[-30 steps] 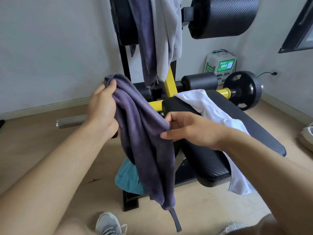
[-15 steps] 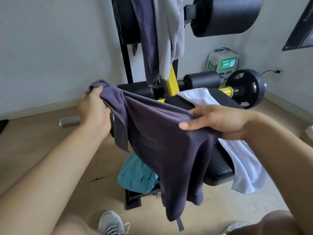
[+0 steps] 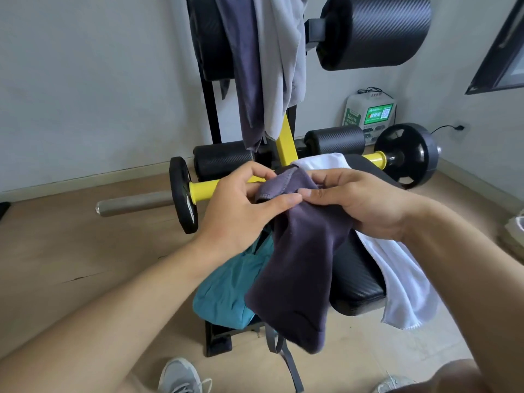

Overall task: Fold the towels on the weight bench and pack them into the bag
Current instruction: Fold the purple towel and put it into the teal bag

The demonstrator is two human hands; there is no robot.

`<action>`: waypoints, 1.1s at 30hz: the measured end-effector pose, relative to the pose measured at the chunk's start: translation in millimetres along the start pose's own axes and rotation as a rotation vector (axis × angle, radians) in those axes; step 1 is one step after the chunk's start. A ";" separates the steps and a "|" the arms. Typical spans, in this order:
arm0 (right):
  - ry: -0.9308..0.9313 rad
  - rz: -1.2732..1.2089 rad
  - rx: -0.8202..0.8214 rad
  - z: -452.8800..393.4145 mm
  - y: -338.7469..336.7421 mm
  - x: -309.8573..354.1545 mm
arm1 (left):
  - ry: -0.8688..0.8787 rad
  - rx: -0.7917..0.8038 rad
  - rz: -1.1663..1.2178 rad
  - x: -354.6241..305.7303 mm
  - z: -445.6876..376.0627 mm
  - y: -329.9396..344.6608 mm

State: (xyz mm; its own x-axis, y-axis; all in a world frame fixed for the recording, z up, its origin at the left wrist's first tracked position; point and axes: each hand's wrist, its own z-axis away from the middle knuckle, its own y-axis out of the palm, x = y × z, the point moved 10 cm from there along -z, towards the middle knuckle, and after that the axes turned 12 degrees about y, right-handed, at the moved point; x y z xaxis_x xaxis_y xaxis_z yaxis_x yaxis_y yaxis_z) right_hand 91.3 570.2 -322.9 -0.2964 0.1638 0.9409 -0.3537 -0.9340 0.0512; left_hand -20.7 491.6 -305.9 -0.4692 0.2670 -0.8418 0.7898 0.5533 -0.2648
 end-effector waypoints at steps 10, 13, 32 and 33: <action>0.026 0.040 -0.049 0.8 -3.1 0.6 | -0.005 -0.379 -0.069 16.3 -16.0 -65.3; 0.167 0.113 0.054 4.2 3.7 -15.5 | -0.038 -0.549 -0.082 32.8 -13.4 -100.4; -0.229 0.432 -0.181 13.2 22.1 34.9 | -0.178 -0.170 0.043 55.5 -10.6 -41.6; -0.249 0.528 -0.252 12.3 23.9 35.0 | -0.197 -0.130 0.120 52.4 -8.3 -30.5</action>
State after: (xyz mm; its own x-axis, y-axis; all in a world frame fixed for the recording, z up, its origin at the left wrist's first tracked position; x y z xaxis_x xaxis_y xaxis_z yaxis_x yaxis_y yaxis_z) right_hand 83.4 549.7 -284.6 -0.2830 -0.4059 0.8690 -0.4228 -0.7604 -0.4929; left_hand -72.7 495.3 -338.0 -0.2788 0.1853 -0.9423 0.7719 0.6270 -0.1051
